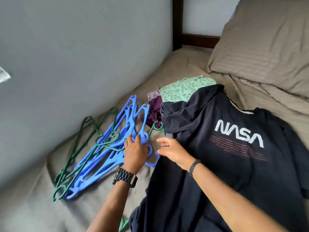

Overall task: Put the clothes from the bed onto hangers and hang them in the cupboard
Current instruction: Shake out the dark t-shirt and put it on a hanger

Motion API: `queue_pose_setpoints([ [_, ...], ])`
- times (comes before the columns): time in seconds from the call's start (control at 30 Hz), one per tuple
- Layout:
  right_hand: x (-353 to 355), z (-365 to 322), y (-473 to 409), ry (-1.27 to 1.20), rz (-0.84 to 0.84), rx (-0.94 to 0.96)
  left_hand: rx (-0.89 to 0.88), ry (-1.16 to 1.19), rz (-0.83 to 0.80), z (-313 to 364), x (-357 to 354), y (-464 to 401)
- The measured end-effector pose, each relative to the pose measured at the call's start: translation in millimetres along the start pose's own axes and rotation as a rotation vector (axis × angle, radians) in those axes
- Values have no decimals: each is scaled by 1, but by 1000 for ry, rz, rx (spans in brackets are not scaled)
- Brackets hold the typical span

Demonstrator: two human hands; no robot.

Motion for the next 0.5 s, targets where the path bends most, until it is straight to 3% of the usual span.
queue_pose_setpoints([
  [0.17,-23,11,-1,396,-28,3,-104,-7,48,-16,-1,17],
  [0.33,-16,11,7,639,131,68,-102,-138,88,-24,0,20],
  [0.4,-12,13,15,730,112,84,-149,-218,93,-21,-2,20],
  [0.5,0,22,28,739,19,115,-139,-155,19,-20,-5,20],
])
Point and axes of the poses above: each hand's wrist, its own y-axis away from the middle knuckle, its own x-axis out of the back of the hand, z = x × y, the point moved 4 cm from there along -y, towards the middle knuckle, and after that the axes turned 4 degrees about -z, right-handed, at the moved point
